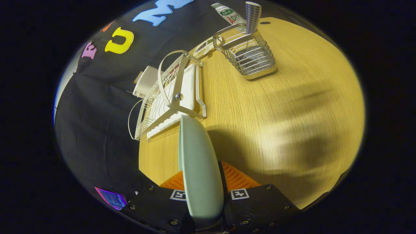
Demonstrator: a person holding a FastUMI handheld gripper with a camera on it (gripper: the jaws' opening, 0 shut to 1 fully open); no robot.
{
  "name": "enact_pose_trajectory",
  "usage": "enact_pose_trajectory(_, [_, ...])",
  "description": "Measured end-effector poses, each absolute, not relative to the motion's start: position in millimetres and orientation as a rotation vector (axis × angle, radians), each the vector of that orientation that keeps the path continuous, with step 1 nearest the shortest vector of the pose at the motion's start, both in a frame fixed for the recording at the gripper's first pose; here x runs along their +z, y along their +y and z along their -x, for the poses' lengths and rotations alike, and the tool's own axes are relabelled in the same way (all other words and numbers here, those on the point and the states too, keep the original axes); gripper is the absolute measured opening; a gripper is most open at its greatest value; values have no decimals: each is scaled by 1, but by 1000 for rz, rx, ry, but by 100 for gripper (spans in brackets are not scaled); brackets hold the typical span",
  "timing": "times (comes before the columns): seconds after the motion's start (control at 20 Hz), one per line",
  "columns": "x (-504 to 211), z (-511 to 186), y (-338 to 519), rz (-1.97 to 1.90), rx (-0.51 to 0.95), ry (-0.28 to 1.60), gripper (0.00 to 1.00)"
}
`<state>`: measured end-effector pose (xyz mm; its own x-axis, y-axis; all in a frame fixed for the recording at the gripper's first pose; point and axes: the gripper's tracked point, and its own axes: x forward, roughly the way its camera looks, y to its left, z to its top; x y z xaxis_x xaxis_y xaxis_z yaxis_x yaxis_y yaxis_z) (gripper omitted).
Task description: Take the plate from the dish rack, then take the spoon from the basket and place it into the plate.
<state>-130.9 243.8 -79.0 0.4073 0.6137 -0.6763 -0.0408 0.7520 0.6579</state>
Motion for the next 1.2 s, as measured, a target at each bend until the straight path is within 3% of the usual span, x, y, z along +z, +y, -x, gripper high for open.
enact_pose_trajectory(0.55, [-64, 111, 181, -748, 331, 955, 38])
enact_pose_trajectory(1.2, [99, 78, 78, -246, 243, 319, 37])
